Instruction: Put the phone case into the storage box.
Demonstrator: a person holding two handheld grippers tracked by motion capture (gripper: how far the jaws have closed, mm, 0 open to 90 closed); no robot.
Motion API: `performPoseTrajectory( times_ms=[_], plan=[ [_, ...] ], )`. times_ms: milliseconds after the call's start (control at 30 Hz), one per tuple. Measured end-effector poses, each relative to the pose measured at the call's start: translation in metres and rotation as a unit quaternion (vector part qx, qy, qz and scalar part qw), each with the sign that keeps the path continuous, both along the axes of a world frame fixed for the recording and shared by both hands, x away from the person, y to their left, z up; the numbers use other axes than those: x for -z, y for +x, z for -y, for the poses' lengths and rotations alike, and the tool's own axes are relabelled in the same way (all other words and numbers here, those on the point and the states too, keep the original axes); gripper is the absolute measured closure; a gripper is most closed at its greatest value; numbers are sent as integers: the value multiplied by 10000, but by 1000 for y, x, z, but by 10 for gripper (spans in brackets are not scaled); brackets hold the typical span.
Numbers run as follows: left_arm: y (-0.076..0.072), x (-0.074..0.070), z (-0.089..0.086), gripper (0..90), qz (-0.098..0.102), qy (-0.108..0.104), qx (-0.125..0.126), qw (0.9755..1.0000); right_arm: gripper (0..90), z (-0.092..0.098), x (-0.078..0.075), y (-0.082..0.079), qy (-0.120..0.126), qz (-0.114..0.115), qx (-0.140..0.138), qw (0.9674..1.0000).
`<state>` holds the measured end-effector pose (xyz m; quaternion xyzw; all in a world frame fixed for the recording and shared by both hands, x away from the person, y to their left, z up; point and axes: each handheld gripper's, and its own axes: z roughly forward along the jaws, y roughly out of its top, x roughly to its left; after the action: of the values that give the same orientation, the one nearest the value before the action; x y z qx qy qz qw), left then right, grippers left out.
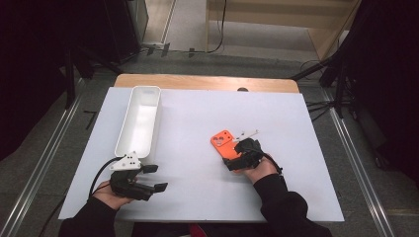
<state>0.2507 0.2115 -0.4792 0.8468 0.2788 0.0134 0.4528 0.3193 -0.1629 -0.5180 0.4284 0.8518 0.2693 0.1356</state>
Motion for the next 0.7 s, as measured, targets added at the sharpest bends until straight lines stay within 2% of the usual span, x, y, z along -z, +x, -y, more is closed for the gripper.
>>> performPoseTrajectory(
  times_ms=[400,700],
  plan=[
    [0,0,1,239,11,-8,18,10000,133,5,0,0,170,42,-46,9998],
    [0,-1,1,239,14,-18,4,10000,135,12,-2,3,528,-123,19,9985]
  ],
)
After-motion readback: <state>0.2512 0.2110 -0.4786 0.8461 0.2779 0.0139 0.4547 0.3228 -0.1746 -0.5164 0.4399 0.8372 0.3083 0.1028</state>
